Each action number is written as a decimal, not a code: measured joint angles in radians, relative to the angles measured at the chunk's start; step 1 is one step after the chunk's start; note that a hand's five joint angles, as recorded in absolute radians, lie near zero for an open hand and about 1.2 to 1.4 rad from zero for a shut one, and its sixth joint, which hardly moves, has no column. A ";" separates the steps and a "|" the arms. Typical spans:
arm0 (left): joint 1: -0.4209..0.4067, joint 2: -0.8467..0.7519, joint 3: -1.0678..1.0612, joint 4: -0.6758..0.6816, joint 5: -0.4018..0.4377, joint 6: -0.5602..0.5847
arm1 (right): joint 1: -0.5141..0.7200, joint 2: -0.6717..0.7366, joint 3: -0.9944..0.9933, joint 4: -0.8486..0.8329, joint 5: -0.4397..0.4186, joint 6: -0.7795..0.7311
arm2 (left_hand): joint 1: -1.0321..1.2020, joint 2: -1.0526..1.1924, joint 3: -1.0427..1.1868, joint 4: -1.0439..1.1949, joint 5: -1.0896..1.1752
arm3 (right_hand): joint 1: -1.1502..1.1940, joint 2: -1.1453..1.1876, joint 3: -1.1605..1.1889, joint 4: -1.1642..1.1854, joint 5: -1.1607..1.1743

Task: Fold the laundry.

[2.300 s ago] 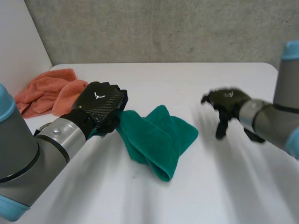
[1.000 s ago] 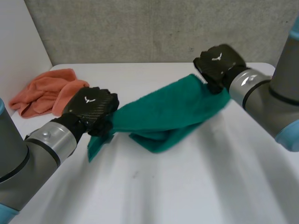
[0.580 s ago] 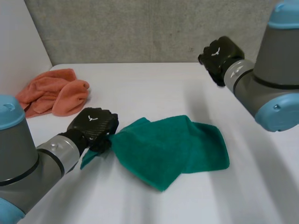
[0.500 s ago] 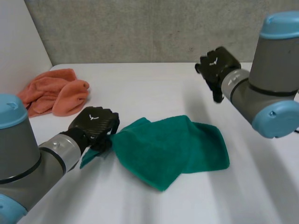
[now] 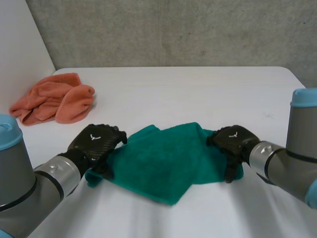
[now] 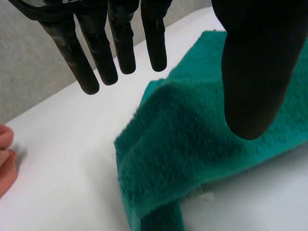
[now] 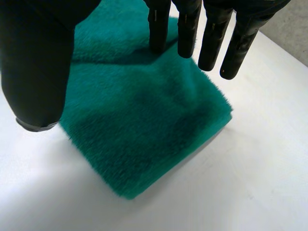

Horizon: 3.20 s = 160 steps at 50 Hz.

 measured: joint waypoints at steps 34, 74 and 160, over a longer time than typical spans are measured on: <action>0.015 0.031 0.078 0.031 -0.001 0.056 | 0.015 0.058 0.081 -0.265 0.041 -0.010 | 0.644 0.754 0.743 0.767 0.726 | 0.719 0.842 0.872 0.875 0.862; 0.056 0.171 0.313 0.025 -0.006 -0.135 | 0.114 -0.060 0.107 -0.119 -0.103 0.455 | 0.644 0.757 0.747 0.767 0.726 | 0.065 0.077 0.075 0.069 0.070; 0.009 -0.099 0.195 -0.017 -0.010 -0.135 | 0.132 0.422 -0.775 0.219 0.106 -0.349 | 0.644 0.758 0.748 0.771 0.726 | -0.034 -0.044 -0.018 -0.016 -0.008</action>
